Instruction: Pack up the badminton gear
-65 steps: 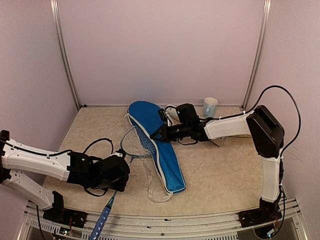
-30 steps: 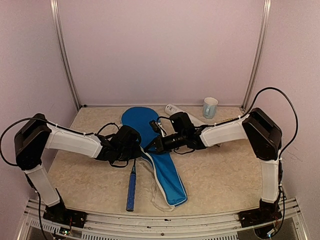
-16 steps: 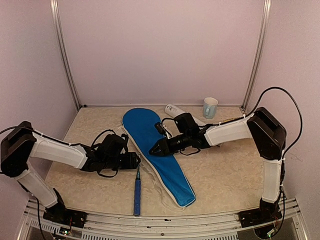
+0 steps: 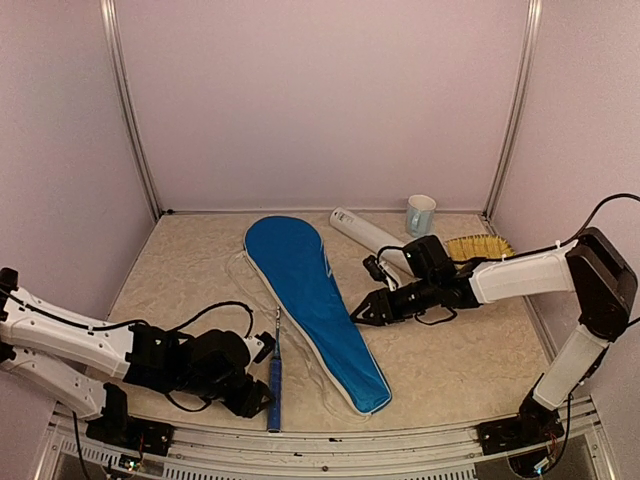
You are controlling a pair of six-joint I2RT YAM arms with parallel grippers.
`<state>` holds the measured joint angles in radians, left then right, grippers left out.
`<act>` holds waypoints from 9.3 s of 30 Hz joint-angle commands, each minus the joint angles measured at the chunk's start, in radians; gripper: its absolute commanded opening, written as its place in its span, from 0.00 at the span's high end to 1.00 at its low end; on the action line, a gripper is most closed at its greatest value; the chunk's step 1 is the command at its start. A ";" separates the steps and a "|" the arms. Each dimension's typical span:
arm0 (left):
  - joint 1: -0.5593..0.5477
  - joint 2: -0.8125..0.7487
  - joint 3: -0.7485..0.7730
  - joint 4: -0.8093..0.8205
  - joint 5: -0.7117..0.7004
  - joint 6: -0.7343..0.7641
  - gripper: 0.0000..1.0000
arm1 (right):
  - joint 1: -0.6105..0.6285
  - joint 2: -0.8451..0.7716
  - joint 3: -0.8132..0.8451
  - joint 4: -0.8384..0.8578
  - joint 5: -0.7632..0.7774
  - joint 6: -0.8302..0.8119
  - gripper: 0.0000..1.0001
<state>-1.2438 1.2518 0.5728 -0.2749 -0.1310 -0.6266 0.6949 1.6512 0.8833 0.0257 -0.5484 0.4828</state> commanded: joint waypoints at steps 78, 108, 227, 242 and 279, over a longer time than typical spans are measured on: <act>-0.272 0.318 0.015 0.625 -0.399 0.455 0.79 | 0.049 0.122 -0.240 0.181 -0.102 0.075 0.72; -0.166 0.523 0.180 0.828 -0.294 0.609 0.81 | 0.116 0.164 -0.244 0.253 -0.140 0.111 0.97; 0.215 0.545 -0.033 1.175 0.412 -0.010 0.33 | 0.143 0.113 -0.127 0.053 0.034 0.069 0.54; 0.571 0.325 -0.241 1.154 0.415 -0.149 0.40 | 0.208 0.068 0.171 -0.262 0.385 -0.157 0.70; 0.980 0.462 0.364 0.410 0.315 0.363 0.59 | 0.340 0.192 0.355 -0.419 0.666 -0.287 0.60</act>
<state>-0.2680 1.7386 0.9398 0.1009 0.1375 -0.3050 1.0229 1.7988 1.1221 -0.3641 0.0837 0.2508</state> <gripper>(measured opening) 0.425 0.370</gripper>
